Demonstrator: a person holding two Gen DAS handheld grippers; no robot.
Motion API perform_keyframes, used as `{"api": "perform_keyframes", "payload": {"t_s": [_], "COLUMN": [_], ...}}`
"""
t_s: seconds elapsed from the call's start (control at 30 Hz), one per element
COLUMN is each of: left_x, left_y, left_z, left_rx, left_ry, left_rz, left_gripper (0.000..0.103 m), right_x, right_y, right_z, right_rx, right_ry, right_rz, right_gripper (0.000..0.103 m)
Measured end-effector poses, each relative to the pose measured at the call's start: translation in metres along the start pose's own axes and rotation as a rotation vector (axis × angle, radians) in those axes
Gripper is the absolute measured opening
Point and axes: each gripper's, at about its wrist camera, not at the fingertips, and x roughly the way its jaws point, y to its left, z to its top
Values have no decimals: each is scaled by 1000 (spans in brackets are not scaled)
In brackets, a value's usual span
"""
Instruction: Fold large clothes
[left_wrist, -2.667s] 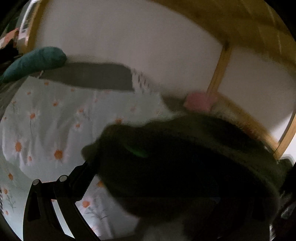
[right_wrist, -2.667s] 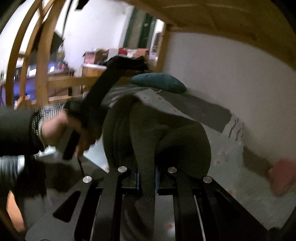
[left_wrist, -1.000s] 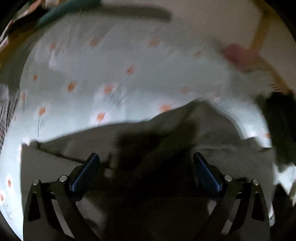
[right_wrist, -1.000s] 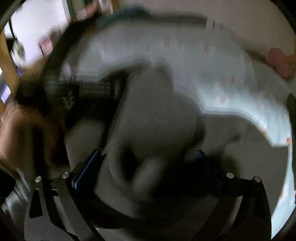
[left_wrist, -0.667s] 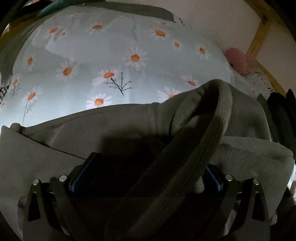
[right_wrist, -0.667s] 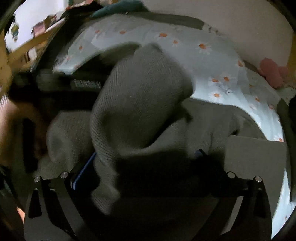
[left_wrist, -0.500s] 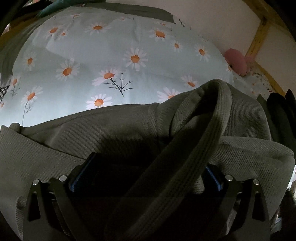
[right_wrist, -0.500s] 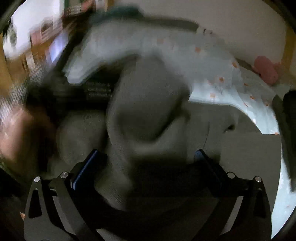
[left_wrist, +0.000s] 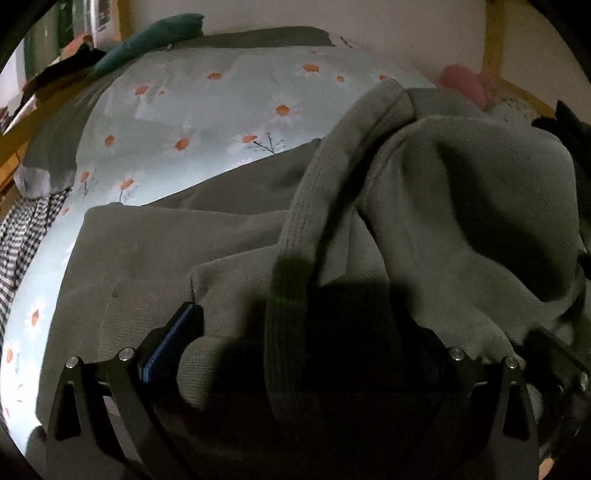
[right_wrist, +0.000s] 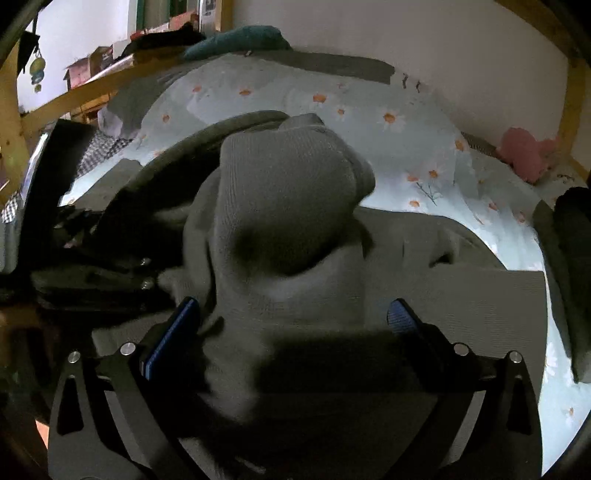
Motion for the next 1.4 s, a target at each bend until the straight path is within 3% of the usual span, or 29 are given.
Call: {"api": "perform_keyframes", "payload": {"t_s": [0.03, 0.2, 0.3, 0.43, 0.77, 1.4], "left_x": [0, 1, -10, -49, -143, -205], "left_y": [0, 0, -1, -5, -19, -27], "left_z": [-1, -1, 3, -6, -68, -191], "left_rx": [-3, 5, 4, -6, 9, 15], "left_ry": [-2, -5, 17, -20, -102, 4], "left_rz": [-1, -1, -7, -12, -50, -38], "left_gripper": [98, 98, 98, 98, 98, 98], "right_x": [10, 25, 10, -32, -114, -185], "right_y": [1, -4, -2, -8, -3, 17], "right_z": [-4, -6, 3, -2, -44, -153], "right_rx": [-16, 23, 32, 76, 98, 117], "right_ry": [35, 22, 37, -11, -76, -9], "right_rz": [-14, -5, -8, 21, 30, 23], "right_gripper": [100, 100, 100, 100, 100, 100]}}
